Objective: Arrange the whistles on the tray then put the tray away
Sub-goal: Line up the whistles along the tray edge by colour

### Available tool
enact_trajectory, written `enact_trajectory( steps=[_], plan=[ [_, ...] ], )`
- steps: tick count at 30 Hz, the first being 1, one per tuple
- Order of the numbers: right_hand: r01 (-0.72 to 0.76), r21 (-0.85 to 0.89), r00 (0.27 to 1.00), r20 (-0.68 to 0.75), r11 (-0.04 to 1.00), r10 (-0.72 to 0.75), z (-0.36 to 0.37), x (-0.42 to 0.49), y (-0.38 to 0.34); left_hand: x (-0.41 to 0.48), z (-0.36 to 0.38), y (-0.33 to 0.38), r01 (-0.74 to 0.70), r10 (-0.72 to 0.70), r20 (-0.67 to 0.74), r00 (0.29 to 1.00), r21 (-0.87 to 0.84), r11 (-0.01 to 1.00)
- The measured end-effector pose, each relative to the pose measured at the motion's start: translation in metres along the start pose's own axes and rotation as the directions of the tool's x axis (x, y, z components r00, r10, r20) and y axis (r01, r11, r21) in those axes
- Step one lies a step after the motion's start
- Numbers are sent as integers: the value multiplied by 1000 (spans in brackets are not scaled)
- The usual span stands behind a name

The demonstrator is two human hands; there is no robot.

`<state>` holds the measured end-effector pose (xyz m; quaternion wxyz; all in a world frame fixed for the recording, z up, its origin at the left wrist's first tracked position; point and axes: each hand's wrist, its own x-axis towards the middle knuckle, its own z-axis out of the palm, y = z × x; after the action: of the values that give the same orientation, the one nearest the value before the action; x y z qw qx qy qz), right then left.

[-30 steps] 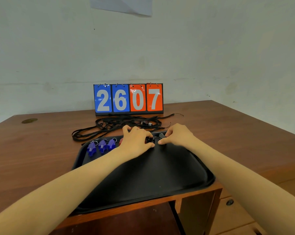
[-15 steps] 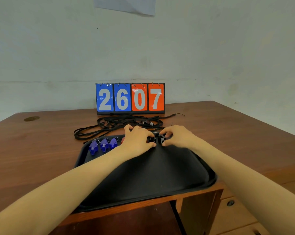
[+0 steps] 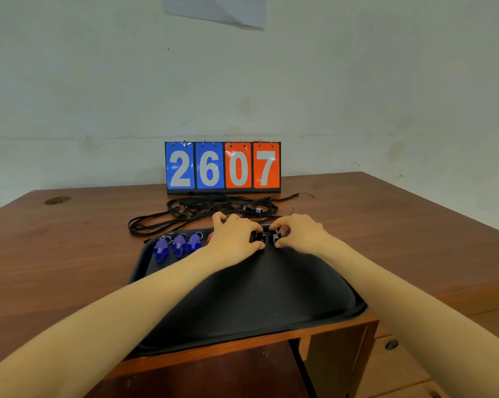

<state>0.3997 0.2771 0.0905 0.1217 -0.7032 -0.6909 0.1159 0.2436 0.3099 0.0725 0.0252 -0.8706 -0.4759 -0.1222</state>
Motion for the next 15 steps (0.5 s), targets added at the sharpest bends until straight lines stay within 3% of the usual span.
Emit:
enact_trajectory(
  steps=[7, 10, 12, 15],
  plan=[
    [-6, 36, 1000, 24, 999, 6, -3, 0, 3, 0, -2, 1, 5, -5, 26, 1000, -6, 1000],
    [3, 124, 999, -38, 992, 1, -14, 7, 6, 6, -13, -5, 13, -16, -43, 999, -76, 997],
    [13, 180, 994, -110, 984, 7, -21, 19, 6, 20, -22, -16, 57, -72, -93, 993, -149, 987],
    [20, 197, 990, -137, 980, 8, -25, 46, -1, 52, -27, -36, 162, -166, -14, 986, -155, 974]
  ],
)
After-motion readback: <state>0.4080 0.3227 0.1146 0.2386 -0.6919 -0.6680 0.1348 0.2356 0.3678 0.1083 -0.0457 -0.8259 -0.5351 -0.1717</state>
